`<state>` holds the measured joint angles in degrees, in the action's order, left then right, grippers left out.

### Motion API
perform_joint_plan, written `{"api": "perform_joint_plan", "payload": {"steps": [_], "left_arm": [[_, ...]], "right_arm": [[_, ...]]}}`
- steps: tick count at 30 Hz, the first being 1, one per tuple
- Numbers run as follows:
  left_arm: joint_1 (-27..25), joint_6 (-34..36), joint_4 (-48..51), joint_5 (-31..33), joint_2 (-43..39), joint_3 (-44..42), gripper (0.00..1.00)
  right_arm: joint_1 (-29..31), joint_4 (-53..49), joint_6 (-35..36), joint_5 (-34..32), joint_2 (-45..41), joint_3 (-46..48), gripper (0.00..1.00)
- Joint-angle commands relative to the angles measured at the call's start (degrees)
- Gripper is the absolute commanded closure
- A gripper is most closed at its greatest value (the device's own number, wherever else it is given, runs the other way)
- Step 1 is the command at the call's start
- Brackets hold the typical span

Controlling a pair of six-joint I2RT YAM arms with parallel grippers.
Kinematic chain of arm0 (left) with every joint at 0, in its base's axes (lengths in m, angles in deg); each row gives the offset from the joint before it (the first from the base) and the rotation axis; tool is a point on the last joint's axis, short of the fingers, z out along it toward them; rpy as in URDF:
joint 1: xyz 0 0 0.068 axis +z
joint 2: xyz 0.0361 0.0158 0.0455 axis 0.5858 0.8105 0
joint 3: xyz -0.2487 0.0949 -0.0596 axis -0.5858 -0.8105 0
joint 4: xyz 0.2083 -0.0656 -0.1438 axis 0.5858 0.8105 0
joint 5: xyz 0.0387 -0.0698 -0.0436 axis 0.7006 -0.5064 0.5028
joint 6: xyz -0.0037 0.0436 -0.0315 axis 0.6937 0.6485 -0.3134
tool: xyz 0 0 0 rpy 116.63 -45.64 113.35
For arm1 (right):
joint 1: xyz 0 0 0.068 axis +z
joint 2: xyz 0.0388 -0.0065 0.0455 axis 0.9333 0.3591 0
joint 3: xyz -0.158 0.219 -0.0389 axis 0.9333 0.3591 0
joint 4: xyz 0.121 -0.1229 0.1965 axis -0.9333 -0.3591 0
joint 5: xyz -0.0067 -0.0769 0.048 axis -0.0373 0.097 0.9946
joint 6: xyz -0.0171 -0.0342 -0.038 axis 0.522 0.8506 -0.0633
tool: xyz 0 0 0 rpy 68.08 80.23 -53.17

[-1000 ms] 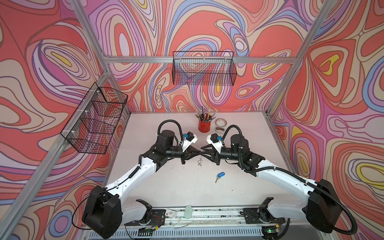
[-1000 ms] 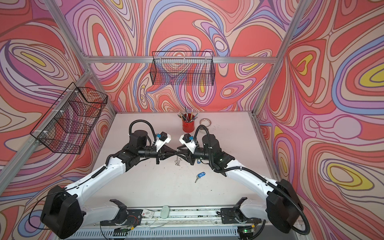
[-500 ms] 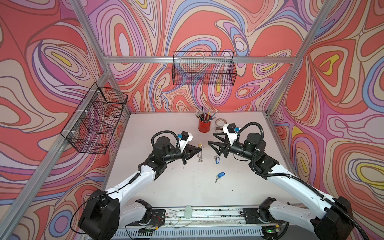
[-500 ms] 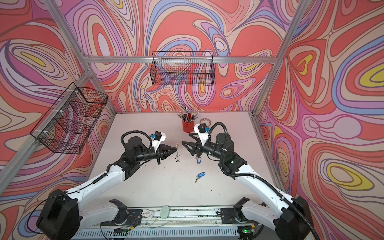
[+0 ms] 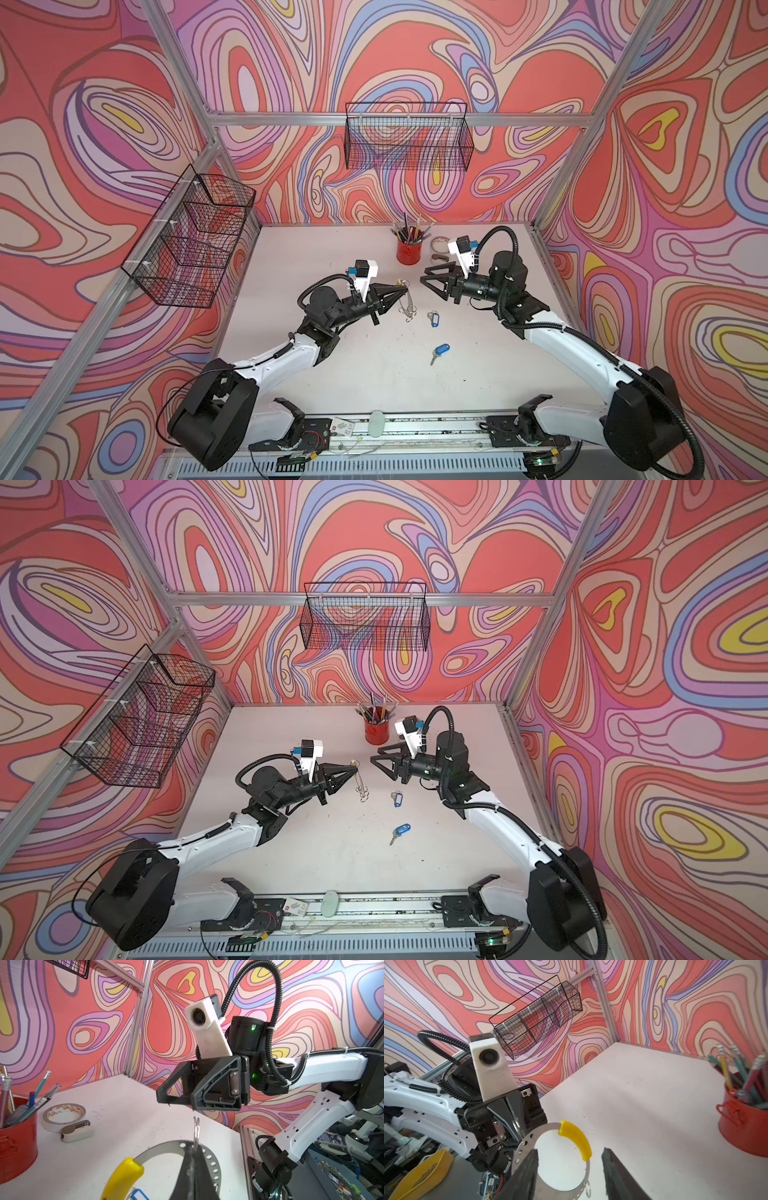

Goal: Put the keys on the keyring

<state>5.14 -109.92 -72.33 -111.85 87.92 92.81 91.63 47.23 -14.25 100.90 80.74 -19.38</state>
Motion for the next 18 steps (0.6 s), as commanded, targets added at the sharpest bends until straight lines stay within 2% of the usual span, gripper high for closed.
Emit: {"api": "perform_joint_plan", "payload": {"steps": [1, 5, 18], "left_arm": [[-0.31, -5.68, -13.9, 1.01, 2.78, -0.58, 1.0], [-1.16, -5.28, -13.96, 0.35, 4.37, 0.72, 1.0], [-2.5, -5.99, -14.12, -0.2, 7.11, 3.03, 1.0]], "right_arm": [[-0.02, 3.39, -2.18, 7.12, -0.14, -1.85, 0.47], [0.0, 7.19, -4.94, 9.69, 0.79, -1.5, 0.49], [0.09, 9.1, -6.0, 13.29, 4.2, -2.51, 0.7]]}}
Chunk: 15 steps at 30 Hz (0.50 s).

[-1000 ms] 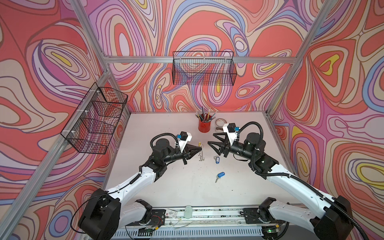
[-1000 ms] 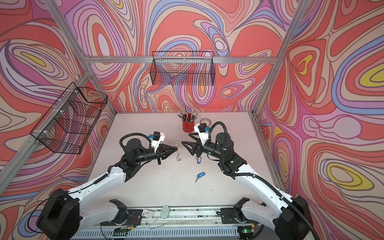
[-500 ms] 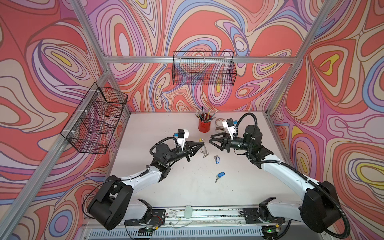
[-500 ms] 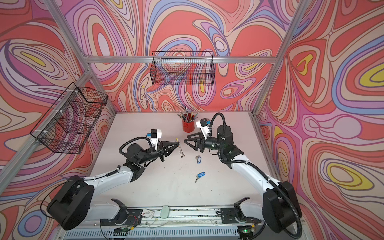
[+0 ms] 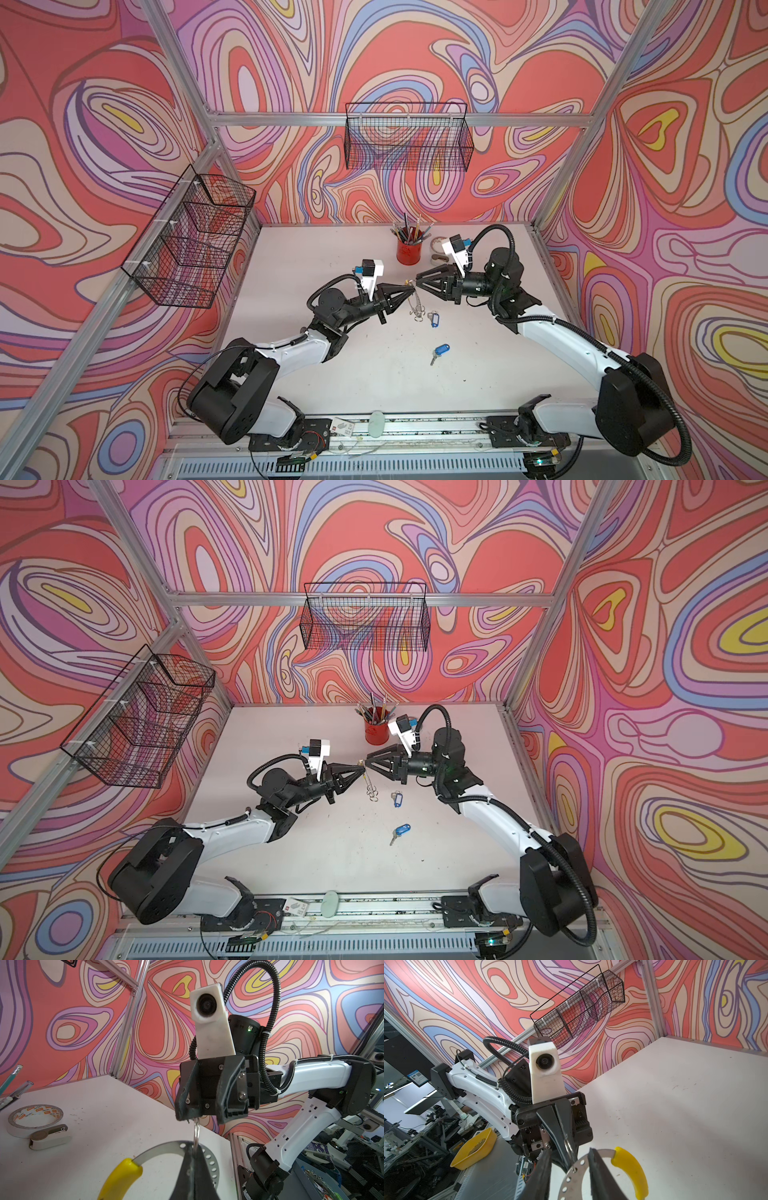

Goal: Put the keys on the keyring

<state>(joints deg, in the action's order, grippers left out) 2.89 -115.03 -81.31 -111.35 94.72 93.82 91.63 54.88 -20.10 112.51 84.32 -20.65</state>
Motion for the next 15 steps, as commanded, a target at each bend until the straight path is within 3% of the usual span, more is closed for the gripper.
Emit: {"api": "perform_joint_plan", "payload": {"steps": [1, 3, 15], "left_arm": [[-0.25, -0.87, -5.12, -0.89, 0.33, 2.16, 1.0], [-0.26, -0.92, -5.13, -0.97, 0.33, 2.21, 1.0], [-0.52, -0.69, -5.04, -1.77, 1.34, 2.56, 1.0]], "right_arm": [[0.09, 1.25, -0.11, 1.67, 0.82, -1.2, 0.74], [0.02, -0.01, 0.55, 1.45, 1.24, -1.54, 0.81], [0.09, 0.04, 0.29, 0.78, 1.59, -1.44, 0.94]]}}
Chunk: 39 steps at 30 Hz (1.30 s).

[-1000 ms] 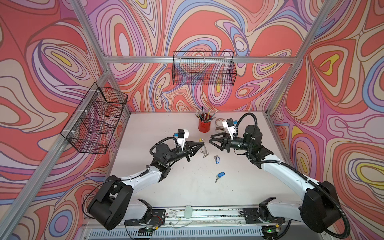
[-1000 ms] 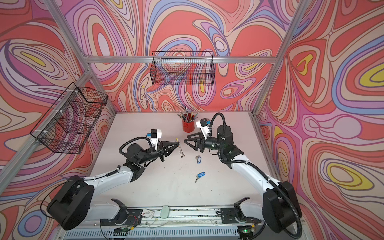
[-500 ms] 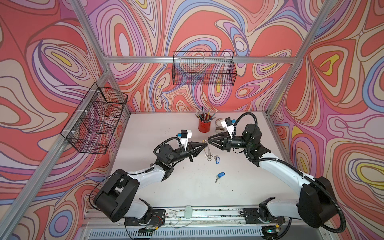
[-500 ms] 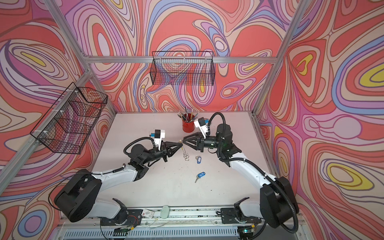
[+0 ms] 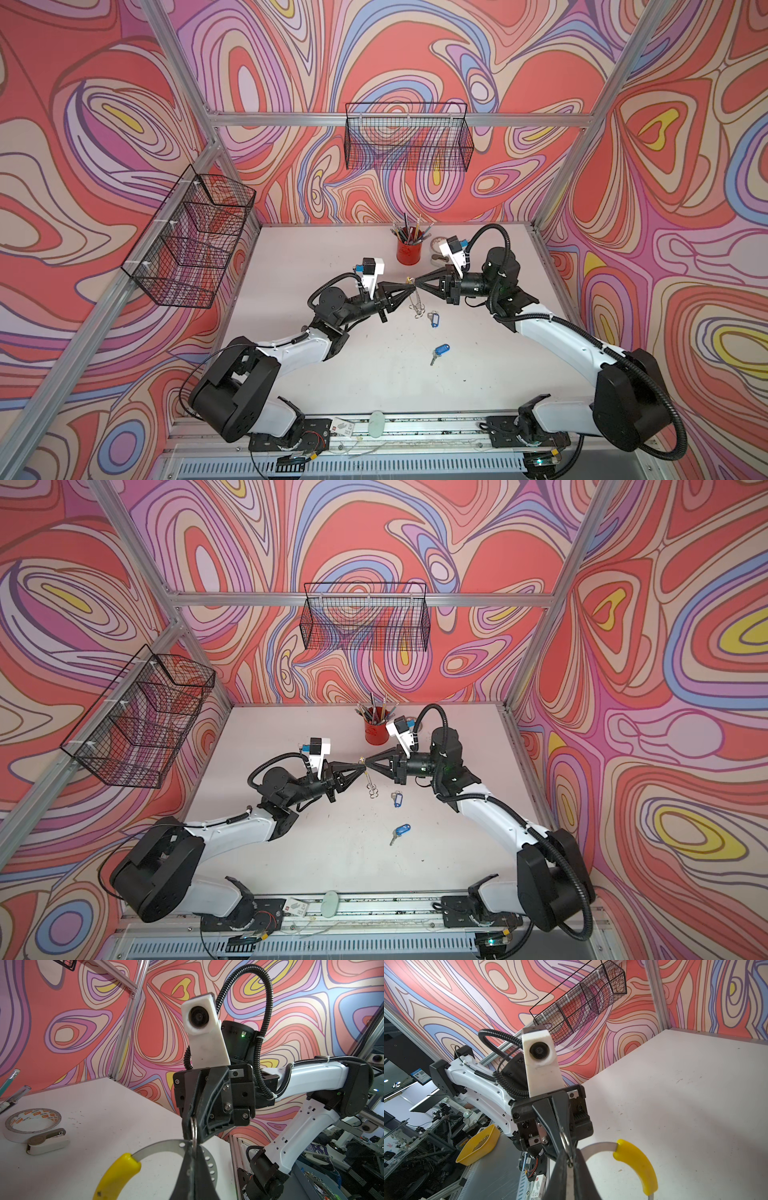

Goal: Put the keys on the keyring

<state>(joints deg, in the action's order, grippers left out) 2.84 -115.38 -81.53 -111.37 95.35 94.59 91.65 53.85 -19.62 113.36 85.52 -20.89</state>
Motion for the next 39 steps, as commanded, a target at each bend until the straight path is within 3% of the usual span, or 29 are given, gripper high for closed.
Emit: {"api": "perform_joint_plan", "payload": {"steps": [1, 3, 13, 18, 23, 28, 30, 34, 39], "left_arm": [[-0.47, -0.33, -4.82, -1.75, 0.83, 1.79, 1.0], [-0.52, -0.34, -4.61, -1.87, 0.93, 1.91, 1.0], [-0.55, 1.36, -1.66, -1.62, 1.47, 1.89, 1.0], [-0.47, 6.42, 7.57, -1.38, -0.73, 2.54, 1.0], [0.33, 11.16, 19.6, -2.72, -4.65, 2.6, 0.63], [3.89, 15.15, 33.67, -6.33, -11.01, 2.76, 0.42], [5.22, 21.76, 44.7, -7.8, -15.1, 4.24, 0.36], [5.59, 46.23, 73.61, -7.0, -22.17, 10.76, 0.28], [5.54, 68.1, 91.74, -0.39, -21.81, 18.36, 0.28]], "right_arm": [[-0.01, 1.07, -0.35, -0.19, 0.46, -1.2, 0.96], [0.1, 0.99, -0.47, -0.1, 0.69, -1.23, 1.0], [0.64, 2.37, -0.74, -1.87, -0.48, 0.5, 1.0], [0.68, -0.34, 4.12, -8.83, -3.54, 2.01, 1.0], [0.68, -1.51, 7.8, -9.23, -3.51, 1.31, 1.0], [0.67, -4.46, 11.91, -10.14, -2.84, 0.09, 1.0], [0.67, -5.16, 14.48, -11.88, -3.71, 0.75, 1.0], [0.92, -5.42, 20.45, -15.67, -6.04, 3.29, 1.0], [2.4, -9.47, 29.74, -19.53, -7.16, 4.68, 1.0]]}}
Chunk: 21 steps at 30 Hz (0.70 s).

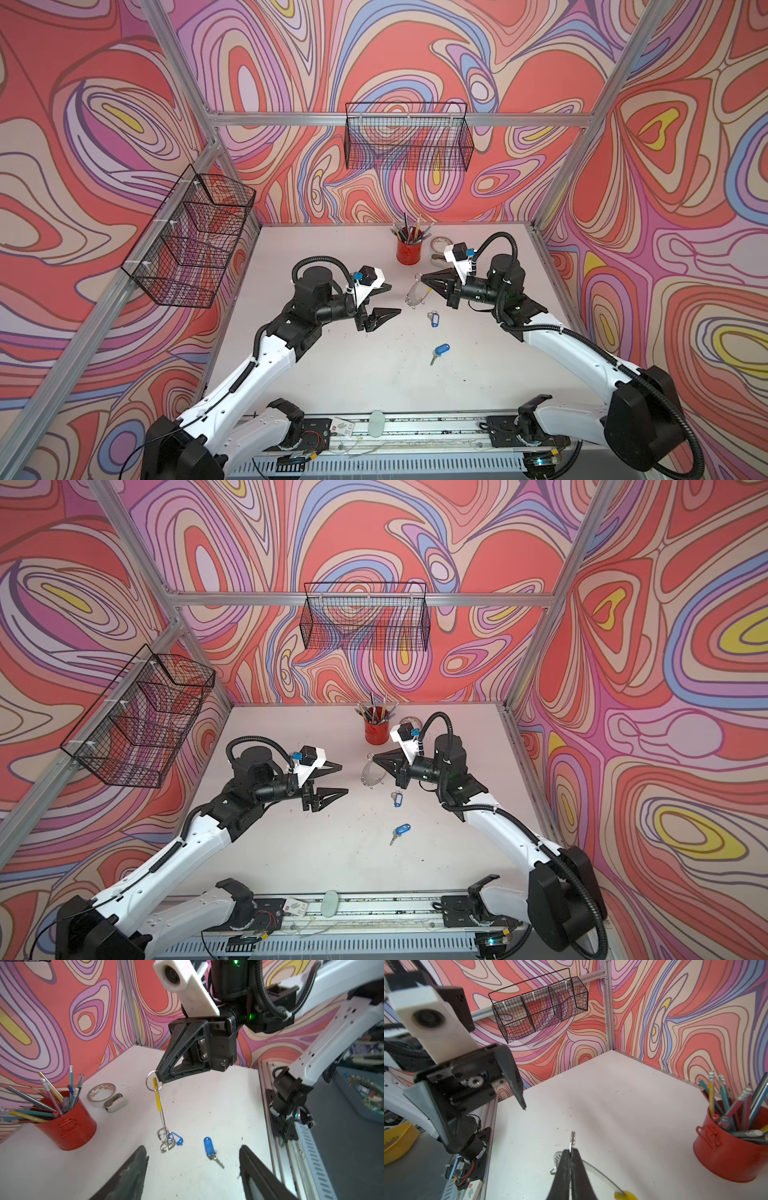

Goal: Put the keys on the keyring

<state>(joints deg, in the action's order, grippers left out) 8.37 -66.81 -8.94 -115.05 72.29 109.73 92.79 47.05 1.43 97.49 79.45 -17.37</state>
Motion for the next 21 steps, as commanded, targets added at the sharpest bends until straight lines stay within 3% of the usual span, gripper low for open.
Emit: {"api": "perform_joint_plan", "payload": {"steps": [1, 5, 11, 21], "left_arm": [[0.04, 22.12, 20.73, 4.04, 2.38, 4.73, 0.28], [0.06, 27.74, 21.01, 6.26, 6.66, 9.27, 0.35], [-0.1, 32.18, 16.46, 7.2, 11.66, 13.03, 0.48], [-2.02, 37.9, 20.78, 5.71, 18.32, 16.35, 0.55]], "right_arm": [[2.37, -4.51, 11.36, -5.39, -1.11, 0.99, 1.0], [5.61, -10.47, 17.45, -10.49, -0.09, -0.58, 1.0], [9.12, -12.09, 20.27, -13.79, 0.78, -0.37, 1.0], [10.61, -10.03, 20.85, -12.61, 0.96, 1.32, 1.0]]}}
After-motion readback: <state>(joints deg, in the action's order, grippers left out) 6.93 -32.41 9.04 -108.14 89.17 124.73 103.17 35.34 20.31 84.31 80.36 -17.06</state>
